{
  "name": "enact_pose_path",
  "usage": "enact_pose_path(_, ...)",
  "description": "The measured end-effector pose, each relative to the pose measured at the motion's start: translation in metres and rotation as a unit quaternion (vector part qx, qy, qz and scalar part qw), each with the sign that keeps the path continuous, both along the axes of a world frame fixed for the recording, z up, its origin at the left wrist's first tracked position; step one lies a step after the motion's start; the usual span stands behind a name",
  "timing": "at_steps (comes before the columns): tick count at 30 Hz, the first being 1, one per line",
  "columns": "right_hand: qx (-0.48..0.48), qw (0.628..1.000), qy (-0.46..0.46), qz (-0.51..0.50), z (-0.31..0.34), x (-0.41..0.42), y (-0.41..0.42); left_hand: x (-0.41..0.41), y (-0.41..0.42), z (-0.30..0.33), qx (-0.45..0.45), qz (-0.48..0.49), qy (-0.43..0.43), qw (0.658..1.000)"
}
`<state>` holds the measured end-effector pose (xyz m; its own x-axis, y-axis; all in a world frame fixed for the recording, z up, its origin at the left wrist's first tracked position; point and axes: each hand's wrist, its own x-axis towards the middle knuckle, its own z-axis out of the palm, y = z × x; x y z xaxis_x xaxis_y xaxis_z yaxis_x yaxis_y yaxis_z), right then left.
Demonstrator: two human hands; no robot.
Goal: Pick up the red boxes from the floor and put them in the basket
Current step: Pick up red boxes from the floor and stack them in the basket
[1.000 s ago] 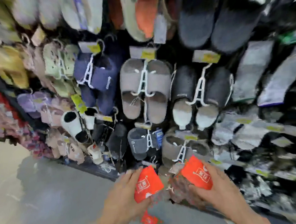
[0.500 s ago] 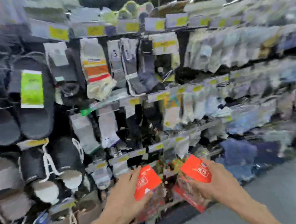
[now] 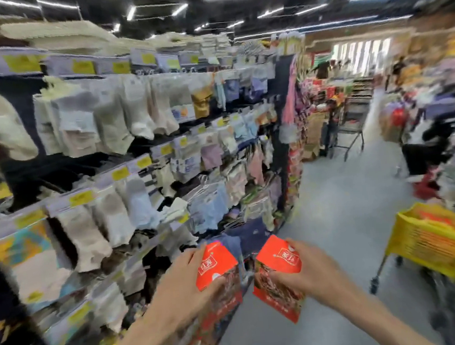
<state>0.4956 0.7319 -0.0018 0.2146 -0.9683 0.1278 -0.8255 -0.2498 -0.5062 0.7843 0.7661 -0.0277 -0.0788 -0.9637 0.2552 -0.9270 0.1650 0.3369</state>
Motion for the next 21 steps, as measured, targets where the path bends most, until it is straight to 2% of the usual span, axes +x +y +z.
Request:
enact_pose_path(9, -0.002, 0.99, 0.028, -0.141, 0.005, -0.09, -0.142, -0.09, -0.237, -0.002, -0.025, -0.15, -0.016, 0.988)
enact_pose_path(21, -0.011, 0.949, -0.011, -0.315, 0.031, -0.208, -0.355, -0.244, -0.547, 0.021, -0.042, -0.322, -0.004, 0.946)
